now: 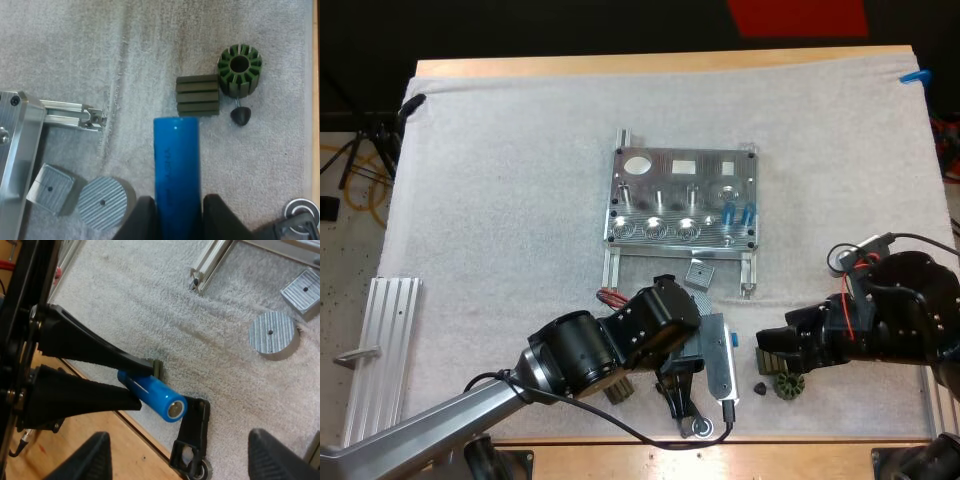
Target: Load cells from right to left
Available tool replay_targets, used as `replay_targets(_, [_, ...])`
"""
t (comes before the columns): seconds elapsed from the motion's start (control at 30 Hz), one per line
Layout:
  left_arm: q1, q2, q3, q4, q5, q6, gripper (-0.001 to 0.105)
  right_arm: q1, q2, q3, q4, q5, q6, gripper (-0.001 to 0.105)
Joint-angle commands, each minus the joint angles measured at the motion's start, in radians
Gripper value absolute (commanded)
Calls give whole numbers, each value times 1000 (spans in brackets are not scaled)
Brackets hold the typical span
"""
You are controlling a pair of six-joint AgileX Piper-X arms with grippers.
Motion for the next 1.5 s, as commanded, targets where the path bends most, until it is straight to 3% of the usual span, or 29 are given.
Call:
replay_targets(0.0, [-2, -9, -5, -19, 4, 0, 0, -6, 0, -3, -9, -11, 0, 58])
replay_targets(0.33, [-2, -9, -5, -118, 36, -34, 0, -6, 2, 64, -117, -57, 112, 58])
replay_targets(0.5, [-2, -9, -5, -121, 43, -34, 0, -6, 2, 121, -204, -152, 217, 58])
replay_targets(0.93, [-2, -9, -5, -148, 49, -39, 0, -6, 22, 148, -227, -107, 218, 54])
replay_targets(1.3, [-2, -9, -5, -146, 57, -46, 0, -6, 98, 149, -307, -167, 251, 53])
replay_targets(1.47, [-2, -9, -5, -146, 54, -47, 0, -6, 99, 149, -307, -167, 251, 35])
